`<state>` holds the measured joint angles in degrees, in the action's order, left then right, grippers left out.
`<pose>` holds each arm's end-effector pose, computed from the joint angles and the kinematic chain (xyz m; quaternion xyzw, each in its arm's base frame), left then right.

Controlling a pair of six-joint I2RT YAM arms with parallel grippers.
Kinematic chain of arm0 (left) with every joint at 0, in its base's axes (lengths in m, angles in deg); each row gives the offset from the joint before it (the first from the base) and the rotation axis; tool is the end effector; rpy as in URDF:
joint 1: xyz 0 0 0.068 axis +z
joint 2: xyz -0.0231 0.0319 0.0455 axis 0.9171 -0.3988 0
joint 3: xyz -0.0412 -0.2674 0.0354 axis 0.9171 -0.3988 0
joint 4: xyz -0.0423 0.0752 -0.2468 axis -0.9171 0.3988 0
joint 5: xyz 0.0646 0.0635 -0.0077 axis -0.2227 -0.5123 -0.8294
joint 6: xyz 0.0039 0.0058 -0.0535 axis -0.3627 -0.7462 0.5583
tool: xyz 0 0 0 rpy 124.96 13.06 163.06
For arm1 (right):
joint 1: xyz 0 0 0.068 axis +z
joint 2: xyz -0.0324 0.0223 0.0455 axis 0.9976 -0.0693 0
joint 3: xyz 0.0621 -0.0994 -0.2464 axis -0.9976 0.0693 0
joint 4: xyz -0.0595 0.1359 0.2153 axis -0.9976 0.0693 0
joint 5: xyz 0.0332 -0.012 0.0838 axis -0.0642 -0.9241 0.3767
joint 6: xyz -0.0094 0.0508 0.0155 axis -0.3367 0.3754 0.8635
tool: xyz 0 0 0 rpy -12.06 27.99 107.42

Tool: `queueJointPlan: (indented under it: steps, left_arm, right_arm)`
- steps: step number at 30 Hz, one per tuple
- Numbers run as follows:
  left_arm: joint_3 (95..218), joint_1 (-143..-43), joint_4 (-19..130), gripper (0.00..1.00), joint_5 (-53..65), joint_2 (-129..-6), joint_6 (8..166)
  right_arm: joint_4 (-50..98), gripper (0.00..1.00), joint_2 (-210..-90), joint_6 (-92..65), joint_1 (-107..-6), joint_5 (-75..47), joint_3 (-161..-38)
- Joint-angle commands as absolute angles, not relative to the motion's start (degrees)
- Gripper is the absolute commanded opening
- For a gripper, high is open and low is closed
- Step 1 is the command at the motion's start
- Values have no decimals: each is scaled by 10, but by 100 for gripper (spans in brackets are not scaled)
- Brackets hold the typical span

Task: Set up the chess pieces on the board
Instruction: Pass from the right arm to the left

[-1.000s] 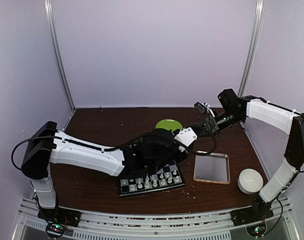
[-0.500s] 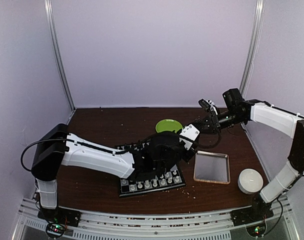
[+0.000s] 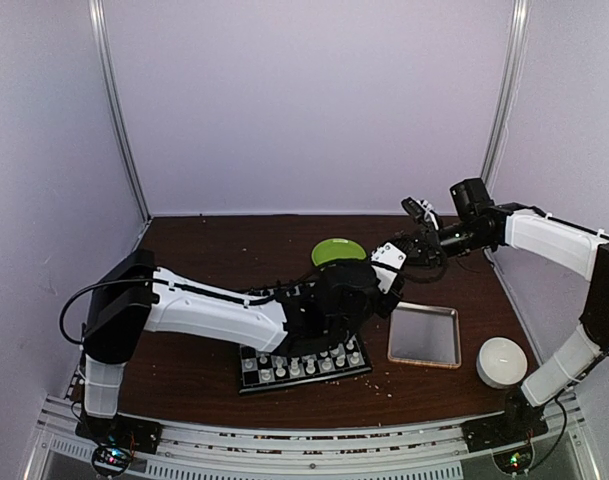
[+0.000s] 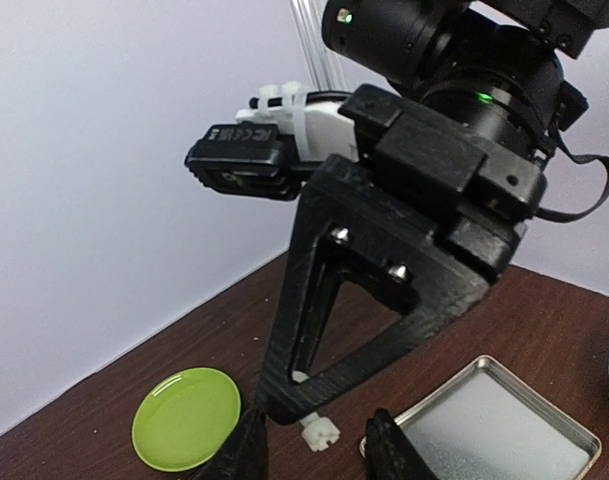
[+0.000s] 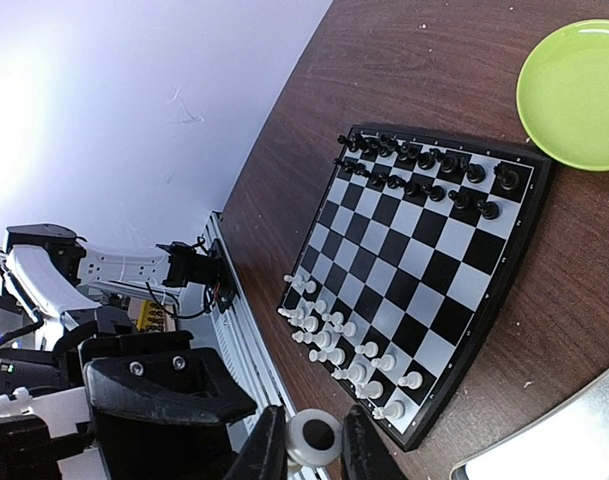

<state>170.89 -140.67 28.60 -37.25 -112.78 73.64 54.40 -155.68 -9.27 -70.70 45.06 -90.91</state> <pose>0.1544 -0.4695 0.2469 0.2691 0.6777 -0.2021 0.6538 0.2913 0.1135 0.2811 -0.2112 0.7825 0.5654 0.1530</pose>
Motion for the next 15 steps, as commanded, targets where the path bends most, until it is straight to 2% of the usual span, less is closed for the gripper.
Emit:
queueJointPlan:
  steps: [1,15]
  left_arm:
    - [1733,-1398,288,34,-375,-1147,758]
    - [1762,-1388,312,33,-391,-1171,784]
  right_arm:
    - [520,18,-1540,-83,-711,466,-903]
    - [485,19,-1542,-54,-711,481,-889]
